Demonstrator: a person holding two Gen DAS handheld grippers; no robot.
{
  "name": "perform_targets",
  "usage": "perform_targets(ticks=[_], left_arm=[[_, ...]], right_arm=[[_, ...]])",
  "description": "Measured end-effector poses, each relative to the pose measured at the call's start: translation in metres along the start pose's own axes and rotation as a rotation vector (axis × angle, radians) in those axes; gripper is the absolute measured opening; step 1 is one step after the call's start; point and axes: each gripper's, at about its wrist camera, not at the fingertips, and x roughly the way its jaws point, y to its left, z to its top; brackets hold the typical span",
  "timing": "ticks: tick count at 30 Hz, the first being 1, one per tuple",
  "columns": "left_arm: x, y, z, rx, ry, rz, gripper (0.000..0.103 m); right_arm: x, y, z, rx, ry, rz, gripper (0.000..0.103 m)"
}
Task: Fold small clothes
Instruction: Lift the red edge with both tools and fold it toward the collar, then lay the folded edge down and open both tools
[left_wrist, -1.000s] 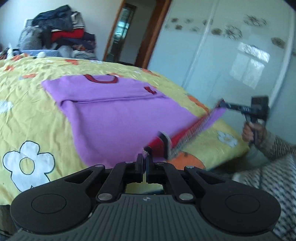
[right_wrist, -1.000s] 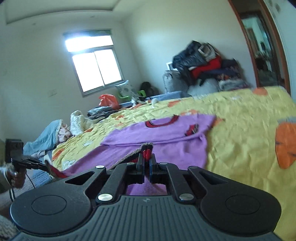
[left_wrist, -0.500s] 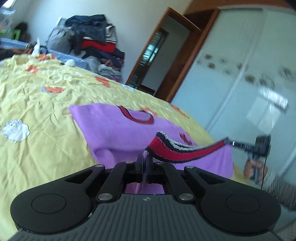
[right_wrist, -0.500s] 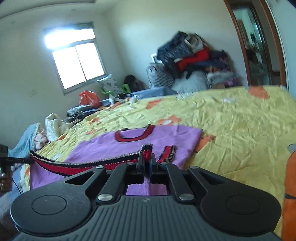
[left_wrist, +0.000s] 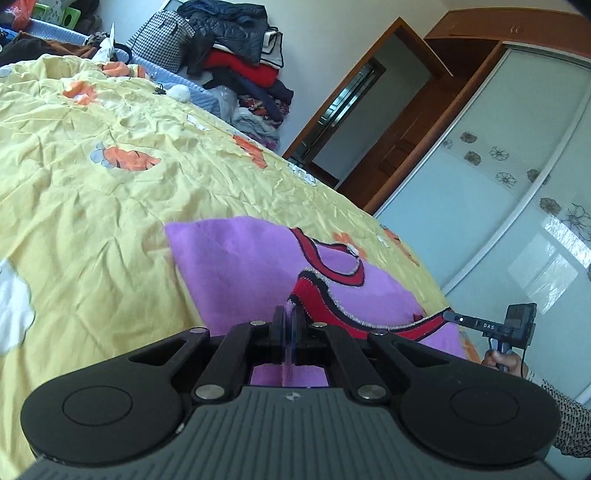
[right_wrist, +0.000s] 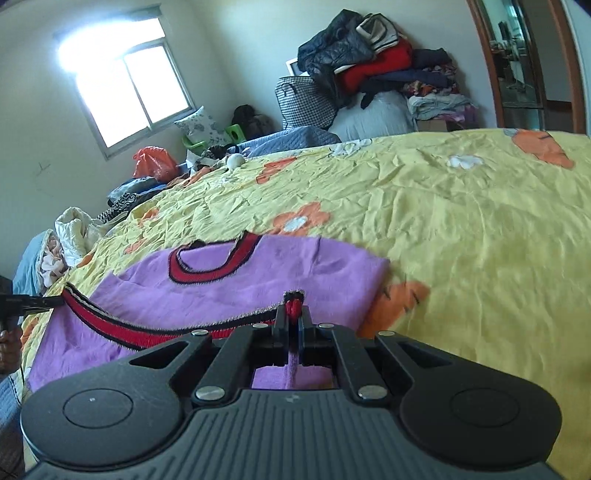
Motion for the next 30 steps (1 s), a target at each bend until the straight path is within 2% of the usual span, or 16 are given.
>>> perform_targets(ticks=[8,15,19,20,21,23,25,26,27,30], left_arm=[[0.019,0.022,0.026,-0.037,-0.048,0.015,0.003],[0.036,0.046,0.021,-0.086,-0.025,0.066,0.003],[0.042,0.065,0.018,-0.148,0.012,0.134,0.003],[0.038,0.068,0.020,-0.163,0.003,0.166,0.003],[0.031,0.068,0.023,-0.167,-0.009,0.205,0.004],[0.009,0.057,0.030,-0.161,-0.024,0.225,0.004],[-0.018,0.036,0.028,-0.152,-0.040,0.197,0.011],[-0.031,0.023,0.022,-0.134,-0.036,0.176,0.025],[-0.042,0.009,0.013,-0.115,-0.024,0.146,0.035],[-0.062,-0.017,-0.027,-0.107,0.062,0.066,0.039]], right_arm=[[0.023,-0.015,0.026,-0.010,-0.006,-0.004,0.004],[0.062,-0.024,0.030,-0.039,0.056,-0.044,0.005],[0.078,-0.030,0.025,-0.013,0.117,-0.061,0.008],[0.075,-0.028,0.026,-0.020,0.110,-0.080,0.014],[0.069,-0.022,0.028,-0.041,0.101,-0.128,0.027],[0.048,0.000,0.032,-0.120,0.073,-0.190,0.041],[0.016,0.029,0.025,-0.202,0.049,-0.161,0.069],[0.000,0.042,0.017,-0.224,0.041,-0.138,0.087],[-0.017,0.053,0.006,-0.239,0.023,-0.108,0.089],[-0.049,0.067,-0.028,-0.209,0.020,-0.077,0.089]])
